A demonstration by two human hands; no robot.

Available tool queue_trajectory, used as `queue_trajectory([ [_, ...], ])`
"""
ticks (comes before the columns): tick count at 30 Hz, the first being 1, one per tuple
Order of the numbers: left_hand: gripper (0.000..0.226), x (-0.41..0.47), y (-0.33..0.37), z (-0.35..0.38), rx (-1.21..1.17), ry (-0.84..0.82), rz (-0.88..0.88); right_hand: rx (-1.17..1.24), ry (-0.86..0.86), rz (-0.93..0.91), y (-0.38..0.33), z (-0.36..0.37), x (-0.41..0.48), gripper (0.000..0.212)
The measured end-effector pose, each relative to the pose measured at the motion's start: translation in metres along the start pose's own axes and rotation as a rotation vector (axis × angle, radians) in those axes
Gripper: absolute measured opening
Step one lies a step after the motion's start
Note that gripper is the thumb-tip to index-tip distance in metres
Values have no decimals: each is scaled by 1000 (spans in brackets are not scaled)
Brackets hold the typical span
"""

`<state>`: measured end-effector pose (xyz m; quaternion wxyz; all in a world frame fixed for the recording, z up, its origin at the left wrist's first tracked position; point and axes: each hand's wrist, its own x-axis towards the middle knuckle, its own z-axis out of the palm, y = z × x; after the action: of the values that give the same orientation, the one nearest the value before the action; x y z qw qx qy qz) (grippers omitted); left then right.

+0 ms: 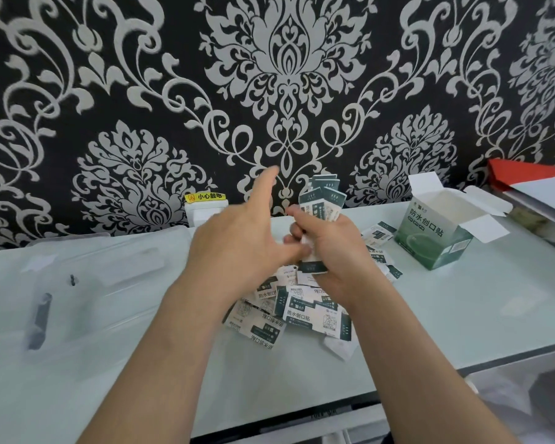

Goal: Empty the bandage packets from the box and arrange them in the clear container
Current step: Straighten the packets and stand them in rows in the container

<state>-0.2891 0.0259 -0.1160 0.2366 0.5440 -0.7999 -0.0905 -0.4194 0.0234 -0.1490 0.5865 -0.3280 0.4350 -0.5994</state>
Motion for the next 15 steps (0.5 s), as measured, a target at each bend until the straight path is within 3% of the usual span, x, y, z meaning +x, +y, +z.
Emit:
queue_trajectory([
  [1,93,0,0,-3,-109,37,29,-134,1,-39,1,-2,1,5],
  [5,68,1,9,1,-644,54,88,-567,-192,-172,-1,6,-8,28],
  [7,47,1,9,13,-594,113,108,-671,-274,-229,-3,12,-14,32],
  [10,3,6,2,22,-541,352,68,-638,-294,-222,-5,8,-15,29],
  [13,24,11,-10,23,-589,422,-6,-468,-330,-98,-11,1,-15,13],
  [15,34,11,-11,22,-588,426,-29,-311,-319,18,-17,0,-17,20],
])
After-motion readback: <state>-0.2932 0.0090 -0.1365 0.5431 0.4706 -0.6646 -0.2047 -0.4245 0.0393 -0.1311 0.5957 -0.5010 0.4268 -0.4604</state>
